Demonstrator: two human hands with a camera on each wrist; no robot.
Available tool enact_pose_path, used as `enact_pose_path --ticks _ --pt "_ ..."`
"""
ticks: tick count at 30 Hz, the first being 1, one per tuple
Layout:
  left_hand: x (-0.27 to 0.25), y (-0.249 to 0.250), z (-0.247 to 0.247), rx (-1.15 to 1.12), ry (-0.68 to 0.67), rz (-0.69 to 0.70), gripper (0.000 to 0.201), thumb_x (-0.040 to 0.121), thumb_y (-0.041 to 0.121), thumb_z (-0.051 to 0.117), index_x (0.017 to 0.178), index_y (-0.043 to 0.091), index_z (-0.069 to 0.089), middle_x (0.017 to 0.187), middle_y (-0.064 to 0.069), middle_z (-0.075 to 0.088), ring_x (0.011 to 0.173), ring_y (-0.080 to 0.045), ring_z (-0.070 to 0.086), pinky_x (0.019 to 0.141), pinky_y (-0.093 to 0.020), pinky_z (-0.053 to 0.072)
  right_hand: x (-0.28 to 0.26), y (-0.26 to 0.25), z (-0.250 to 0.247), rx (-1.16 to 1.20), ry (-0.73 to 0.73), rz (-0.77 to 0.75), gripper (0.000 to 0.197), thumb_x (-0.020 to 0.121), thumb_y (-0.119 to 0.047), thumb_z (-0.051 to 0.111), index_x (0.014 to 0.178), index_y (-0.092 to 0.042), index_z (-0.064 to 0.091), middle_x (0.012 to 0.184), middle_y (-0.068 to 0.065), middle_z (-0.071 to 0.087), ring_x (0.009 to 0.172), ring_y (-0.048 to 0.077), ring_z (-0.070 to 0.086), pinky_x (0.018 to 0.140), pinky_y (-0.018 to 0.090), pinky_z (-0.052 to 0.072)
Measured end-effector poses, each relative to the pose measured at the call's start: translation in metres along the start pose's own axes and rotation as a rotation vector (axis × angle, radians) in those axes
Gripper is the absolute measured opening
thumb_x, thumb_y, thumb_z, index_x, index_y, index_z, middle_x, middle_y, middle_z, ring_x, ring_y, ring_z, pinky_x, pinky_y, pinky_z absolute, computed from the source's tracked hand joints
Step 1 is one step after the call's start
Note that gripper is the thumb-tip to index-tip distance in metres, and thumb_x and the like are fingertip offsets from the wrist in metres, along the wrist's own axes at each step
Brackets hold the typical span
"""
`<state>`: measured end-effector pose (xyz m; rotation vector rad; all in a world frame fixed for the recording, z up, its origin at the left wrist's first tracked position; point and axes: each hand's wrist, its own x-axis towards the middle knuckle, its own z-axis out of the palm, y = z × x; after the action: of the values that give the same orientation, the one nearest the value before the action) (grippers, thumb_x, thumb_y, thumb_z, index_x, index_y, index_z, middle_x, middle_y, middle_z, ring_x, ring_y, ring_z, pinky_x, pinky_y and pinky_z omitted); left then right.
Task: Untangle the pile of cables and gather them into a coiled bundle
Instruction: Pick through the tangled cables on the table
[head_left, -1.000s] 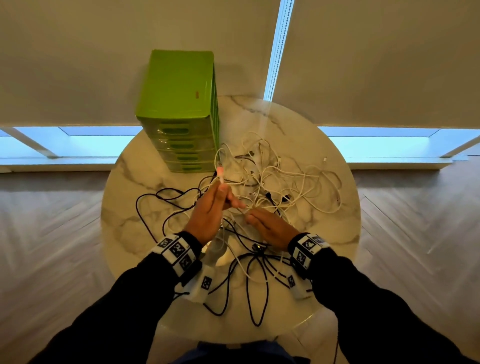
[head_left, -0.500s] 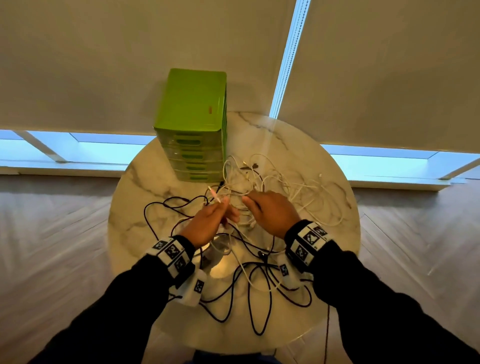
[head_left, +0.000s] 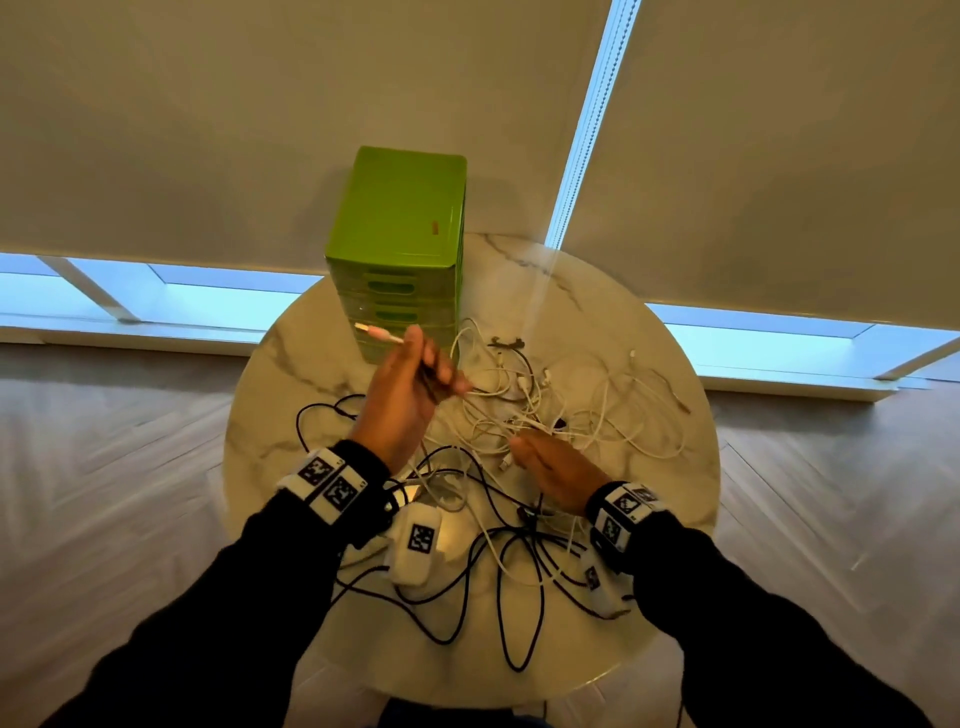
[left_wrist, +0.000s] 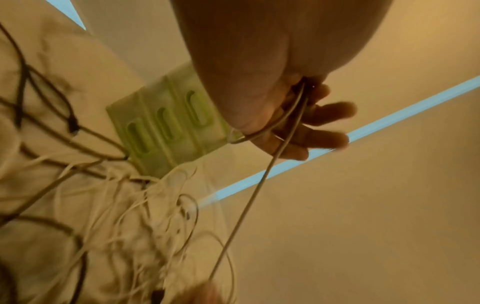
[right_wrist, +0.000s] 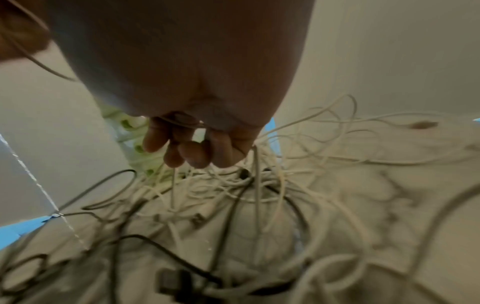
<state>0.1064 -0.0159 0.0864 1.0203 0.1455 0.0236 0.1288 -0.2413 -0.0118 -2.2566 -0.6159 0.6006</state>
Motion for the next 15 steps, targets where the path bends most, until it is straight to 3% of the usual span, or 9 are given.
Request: enact_pose_path --ticks 2,5,7,9,10,12,15 --pt "0.007 0.024 -0.009 -0.031 0.015 0.07 0.043 0.11 0.038 0.026 0.076 0.019 0.044 0.06 0.005 0.039 0.054 -0.013 0.037 0.06 -0.028 0.042 -0.004 0.011 -0.013 -0.016 -0.031 0.05 0.03 0.107 -0.041 0.032 0.092 -0.03 0.055 0.085 -0.009 0.057 0.078 0.006 0.052 0.078 0.03 0.039" --pt "0.009 0.051 -0.019 0.11 0.005 0.174 0.041 0.109 0.04 0.027 0.075 0.022 0.042 0.061 0.005 0.029 0.055 -0.012 0.023 0.057 -0.028 0.026 0.003 0.019 -0.034 -0.116 -0.059 0.112 0.035 0.107 -0.04 0.035 0.101 -0.016 0.06 0.095 -0.001 0.062 0.087 0.017 0.057 0.08 0.031 0.039" --pt "-0.002 0.054 -0.015 0.512 0.023 0.172 0.041 0.109 0.044 0.028 0.077 0.023 0.045 0.066 0.005 0.036 0.057 -0.012 0.034 0.06 -0.028 0.031 0.016 0.012 -0.041 -0.192 0.031 0.116 0.038 0.107 -0.042 0.036 0.094 -0.014 0.058 0.091 0.004 0.066 0.086 0.025 0.061 0.078 0.036 0.046" --pt "-0.013 0.039 -0.009 0.829 -0.006 0.056 0.041 0.108 0.043 0.03 0.085 0.02 0.055 0.077 0.006 0.052 0.066 0.002 0.052 0.069 -0.02 0.041 0.027 -0.007 -0.043 -0.168 0.15 0.067 0.04 0.106 -0.041 0.04 0.09 -0.01 0.06 0.084 0.008 0.068 0.08 0.028 0.064 0.075 0.04 0.05" --pt "-0.016 0.028 -0.009 0.901 -0.068 -0.023 0.041 0.108 0.043 0.031 0.092 0.019 0.061 0.082 0.007 0.058 0.07 0.008 0.054 0.074 -0.02 0.043 0.03 -0.022 -0.043 -0.135 0.177 0.029 0.039 0.106 -0.039 0.041 0.088 -0.01 0.061 0.082 0.007 0.068 0.079 0.027 0.064 0.075 0.04 0.05" --pt "-0.016 0.003 -0.014 0.953 -0.148 -0.154 0.045 0.108 0.045 0.031 0.105 0.019 0.068 0.088 0.004 0.067 0.076 0.004 0.057 0.08 -0.027 0.042 0.03 -0.053 -0.042 -0.084 0.166 -0.052 0.036 0.107 -0.037 0.041 0.085 -0.014 0.059 0.079 0.001 0.066 0.075 0.02 0.062 0.072 0.035 0.047" --pt "-0.013 -0.019 -0.017 0.856 -0.06 -0.238 0.05 0.108 0.049 0.03 0.107 0.022 0.071 0.091 0.001 0.069 0.076 -0.007 0.055 0.077 -0.03 0.042 0.02 -0.085 -0.034 -0.058 0.058 -0.155 0.031 0.108 -0.035 0.039 0.088 -0.022 0.059 0.076 -0.009 0.06 0.069 0.008 0.057 0.068 0.026 0.042"
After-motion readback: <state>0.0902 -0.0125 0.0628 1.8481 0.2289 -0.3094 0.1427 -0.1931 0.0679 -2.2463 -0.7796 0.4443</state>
